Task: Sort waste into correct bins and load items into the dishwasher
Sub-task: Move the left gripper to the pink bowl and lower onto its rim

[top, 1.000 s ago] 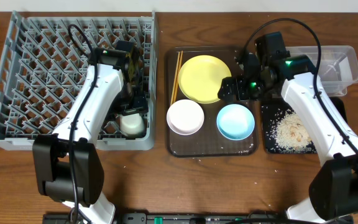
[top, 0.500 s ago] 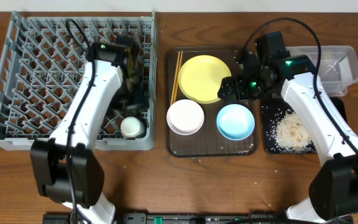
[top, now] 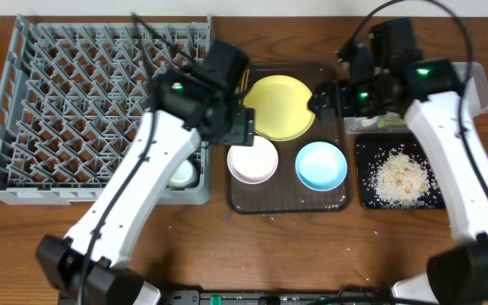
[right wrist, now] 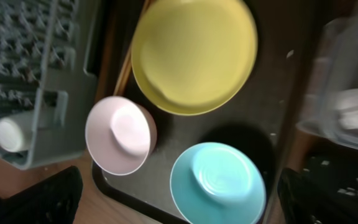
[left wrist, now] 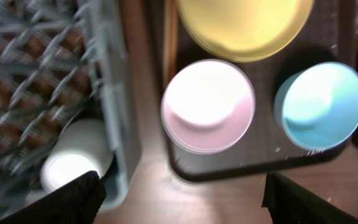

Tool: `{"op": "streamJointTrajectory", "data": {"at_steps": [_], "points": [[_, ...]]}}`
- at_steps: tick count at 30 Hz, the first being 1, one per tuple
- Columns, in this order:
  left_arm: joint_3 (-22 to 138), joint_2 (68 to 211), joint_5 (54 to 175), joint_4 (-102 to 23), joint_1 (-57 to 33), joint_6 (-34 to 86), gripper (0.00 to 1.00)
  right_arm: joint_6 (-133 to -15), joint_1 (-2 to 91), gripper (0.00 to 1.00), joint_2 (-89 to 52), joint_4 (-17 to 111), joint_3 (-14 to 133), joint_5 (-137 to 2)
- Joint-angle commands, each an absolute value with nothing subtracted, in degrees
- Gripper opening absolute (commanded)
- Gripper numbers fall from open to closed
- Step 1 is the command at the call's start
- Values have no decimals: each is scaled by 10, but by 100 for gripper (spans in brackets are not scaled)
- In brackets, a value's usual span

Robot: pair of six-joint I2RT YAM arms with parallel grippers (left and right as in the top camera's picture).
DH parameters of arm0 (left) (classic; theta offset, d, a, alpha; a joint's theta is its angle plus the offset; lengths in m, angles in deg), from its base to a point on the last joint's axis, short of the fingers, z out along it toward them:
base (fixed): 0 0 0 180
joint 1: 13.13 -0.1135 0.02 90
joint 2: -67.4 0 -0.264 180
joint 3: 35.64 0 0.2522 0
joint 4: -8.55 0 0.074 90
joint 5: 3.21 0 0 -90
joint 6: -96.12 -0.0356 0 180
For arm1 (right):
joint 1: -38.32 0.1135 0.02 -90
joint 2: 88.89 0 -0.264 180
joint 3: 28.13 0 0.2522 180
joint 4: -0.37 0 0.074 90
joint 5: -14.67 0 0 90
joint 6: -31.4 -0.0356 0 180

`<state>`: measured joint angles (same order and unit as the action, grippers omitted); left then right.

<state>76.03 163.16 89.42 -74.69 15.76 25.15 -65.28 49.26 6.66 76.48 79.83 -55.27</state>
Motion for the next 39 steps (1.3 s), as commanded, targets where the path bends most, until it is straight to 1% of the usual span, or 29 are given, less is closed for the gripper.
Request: {"op": "streamJointTrajectory", "data": {"at_steps": [1,5,7,12,17,22,24,26,28,30,35,39], "points": [[755,1649,893,-728,169,254,85,-647,470,98,18,779,816,-554],[755,1671,893,-720,177,310,84,-648,465,96,-2,797,816,-576],[754,1682,894,-723,186,333,81,-654,465,95,-2,803,816,-593],[744,1713,904,-719,226,370,80,-680,465,95,-1,806,815,-624],[742,1747,904,-693,257,384,79,-710,451,96,-1,806,815,-635],[742,1773,866,-690,250,380,78,-714,441,98,-1,811,815,-635],[742,1777,851,-687,240,317,78,-714,441,99,-1,813,815,-635],[742,1778,848,-683,228,232,81,-714,442,99,-1,815,815,-635],[742,1779,848,-683,215,143,82,-714,443,99,-1,817,815,-635],[741,1783,848,-682,205,81,82,-714,443,99,-1,819,815,-635],[729,1800,849,-672,187,2,81,-714,444,99,-1,823,815,-635],[728,1825,851,-670,187,-19,72,-712,444,99,-1,823,815,-635]]}}
